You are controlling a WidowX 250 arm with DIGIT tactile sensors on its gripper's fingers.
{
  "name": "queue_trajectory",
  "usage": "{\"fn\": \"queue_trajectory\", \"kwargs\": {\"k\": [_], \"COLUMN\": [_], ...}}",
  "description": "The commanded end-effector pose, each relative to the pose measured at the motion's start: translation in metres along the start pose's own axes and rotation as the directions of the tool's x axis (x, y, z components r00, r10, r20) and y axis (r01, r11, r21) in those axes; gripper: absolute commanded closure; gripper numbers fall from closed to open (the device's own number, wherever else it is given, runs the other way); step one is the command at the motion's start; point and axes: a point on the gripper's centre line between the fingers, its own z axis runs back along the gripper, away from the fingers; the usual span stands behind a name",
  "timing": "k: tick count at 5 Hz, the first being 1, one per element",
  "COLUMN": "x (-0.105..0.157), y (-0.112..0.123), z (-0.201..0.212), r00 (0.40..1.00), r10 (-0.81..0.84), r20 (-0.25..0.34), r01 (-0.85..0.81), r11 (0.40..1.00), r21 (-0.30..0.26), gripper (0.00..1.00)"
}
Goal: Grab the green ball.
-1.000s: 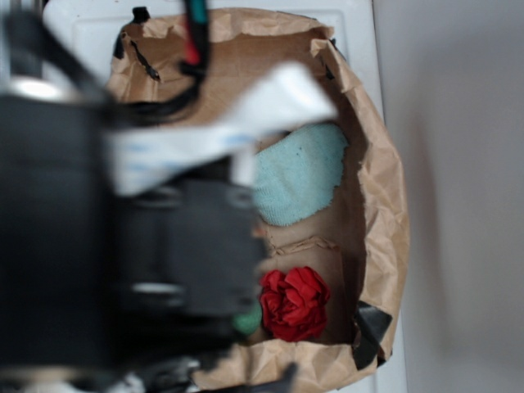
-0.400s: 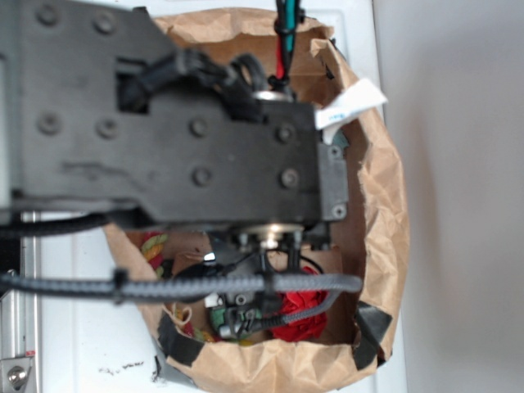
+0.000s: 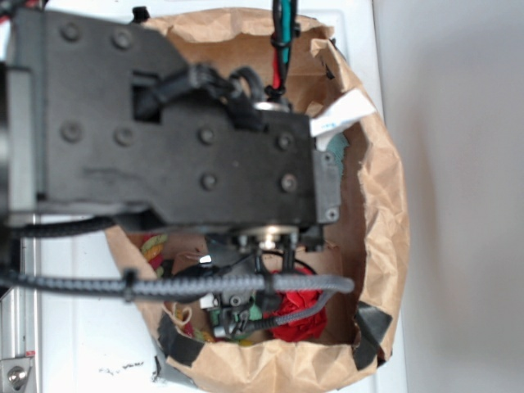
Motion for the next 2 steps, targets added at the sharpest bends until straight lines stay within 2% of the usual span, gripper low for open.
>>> {"fn": "queue_trajectory", "kwargs": {"k": [1, 2], "x": [0.002, -0.009], "y": [-0.001, -0.005], "z": [0.006, -0.001], "r00": [1.0, 0.964], "r10": [-0.001, 0.213], "r20": [0.026, 0.159], "r01": [0.001, -0.217], "r11": [1.0, 0.976], "r21": [-0.007, 0.008], "gripper": [0.0, 0.0]}}
